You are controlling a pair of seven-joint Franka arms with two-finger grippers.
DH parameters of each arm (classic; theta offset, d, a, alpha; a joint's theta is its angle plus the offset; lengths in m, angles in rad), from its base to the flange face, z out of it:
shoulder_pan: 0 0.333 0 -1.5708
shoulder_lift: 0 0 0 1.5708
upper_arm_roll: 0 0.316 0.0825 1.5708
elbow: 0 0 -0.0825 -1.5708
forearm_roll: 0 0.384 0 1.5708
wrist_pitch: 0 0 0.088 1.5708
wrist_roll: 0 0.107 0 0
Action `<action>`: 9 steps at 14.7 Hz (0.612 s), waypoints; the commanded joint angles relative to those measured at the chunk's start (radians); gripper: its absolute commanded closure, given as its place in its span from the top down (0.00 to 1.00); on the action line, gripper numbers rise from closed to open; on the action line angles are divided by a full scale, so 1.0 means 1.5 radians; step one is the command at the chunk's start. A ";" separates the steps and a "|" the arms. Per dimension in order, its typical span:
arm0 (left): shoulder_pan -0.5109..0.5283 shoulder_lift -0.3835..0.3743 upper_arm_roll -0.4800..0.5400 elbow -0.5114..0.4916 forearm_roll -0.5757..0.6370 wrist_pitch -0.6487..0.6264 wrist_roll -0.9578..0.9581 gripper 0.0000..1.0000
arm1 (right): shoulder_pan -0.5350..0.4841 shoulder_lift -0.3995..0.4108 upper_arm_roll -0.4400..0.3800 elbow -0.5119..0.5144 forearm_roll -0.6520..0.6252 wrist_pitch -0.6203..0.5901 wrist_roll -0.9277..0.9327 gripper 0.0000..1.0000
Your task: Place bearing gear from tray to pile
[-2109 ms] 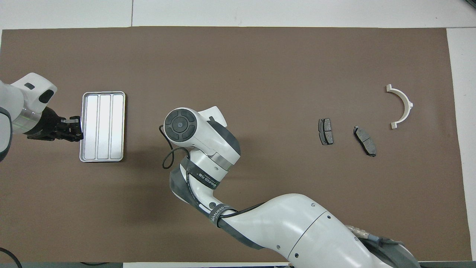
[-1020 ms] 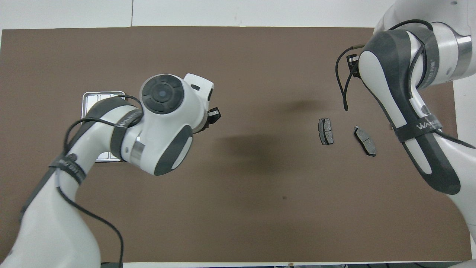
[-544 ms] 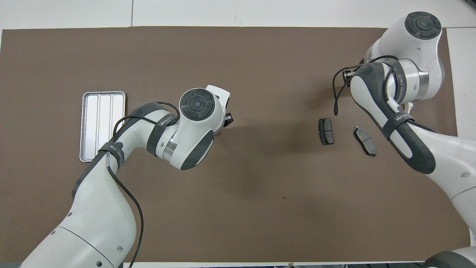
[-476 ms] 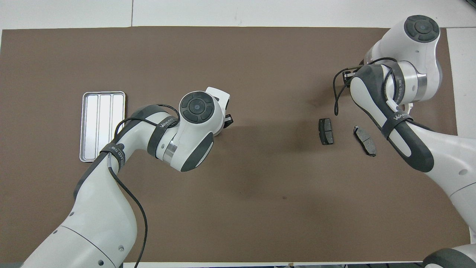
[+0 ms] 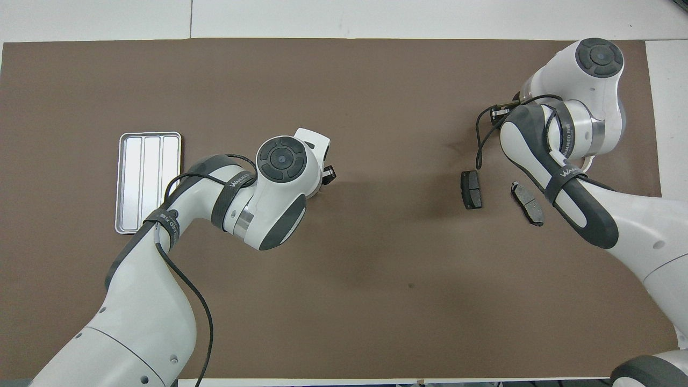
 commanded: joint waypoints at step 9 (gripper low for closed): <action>0.273 -0.312 0.021 -0.007 -0.002 -0.346 0.385 1.00 | 0.252 -0.070 0.017 0.116 0.058 -0.256 0.494 1.00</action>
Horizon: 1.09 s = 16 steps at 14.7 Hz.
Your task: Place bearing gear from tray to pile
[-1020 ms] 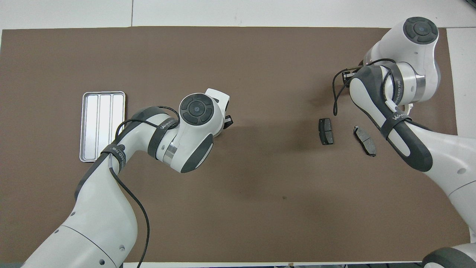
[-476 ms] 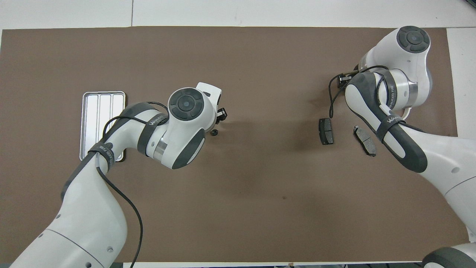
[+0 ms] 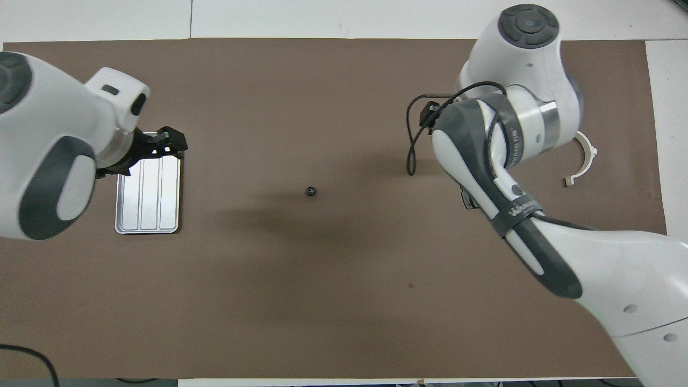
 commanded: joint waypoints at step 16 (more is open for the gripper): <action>0.066 -0.060 -0.004 0.071 -0.075 -0.201 0.153 1.00 | 0.248 0.095 -0.007 -0.047 -0.051 0.234 0.365 1.00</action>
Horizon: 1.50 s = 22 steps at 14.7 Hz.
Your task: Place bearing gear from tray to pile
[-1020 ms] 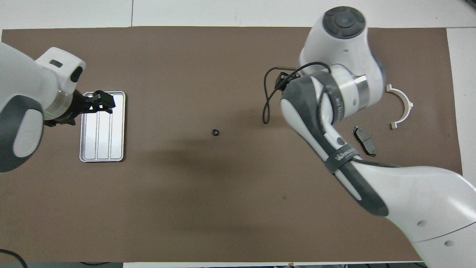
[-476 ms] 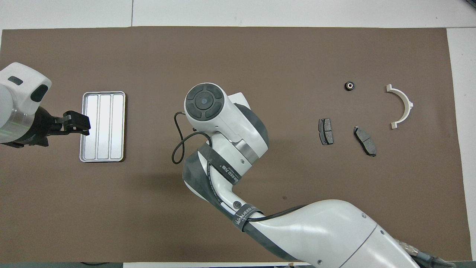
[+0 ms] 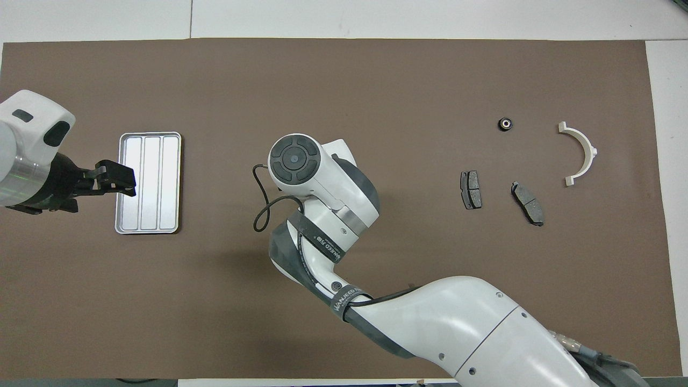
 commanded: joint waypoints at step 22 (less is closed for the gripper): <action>0.003 0.023 0.020 0.072 -0.018 -0.001 0.092 1.00 | -0.008 0.011 0.007 -0.058 -0.008 0.078 0.008 0.00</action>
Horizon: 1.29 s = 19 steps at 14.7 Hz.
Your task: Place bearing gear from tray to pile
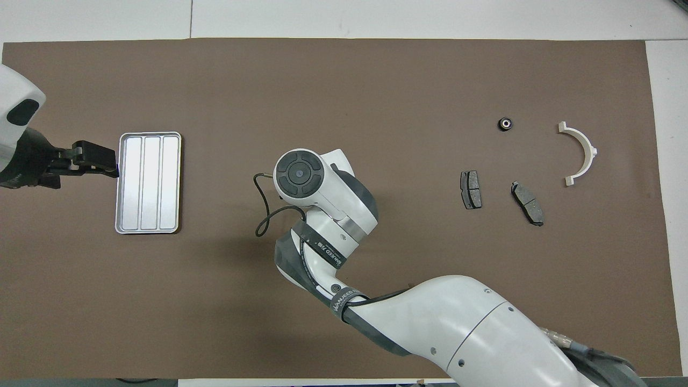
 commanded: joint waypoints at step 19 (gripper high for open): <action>-0.003 -0.033 0.003 -0.001 -0.014 -0.014 0.004 1.00 | -0.382 -0.034 0.002 -0.025 -0.016 -0.031 -0.685 0.00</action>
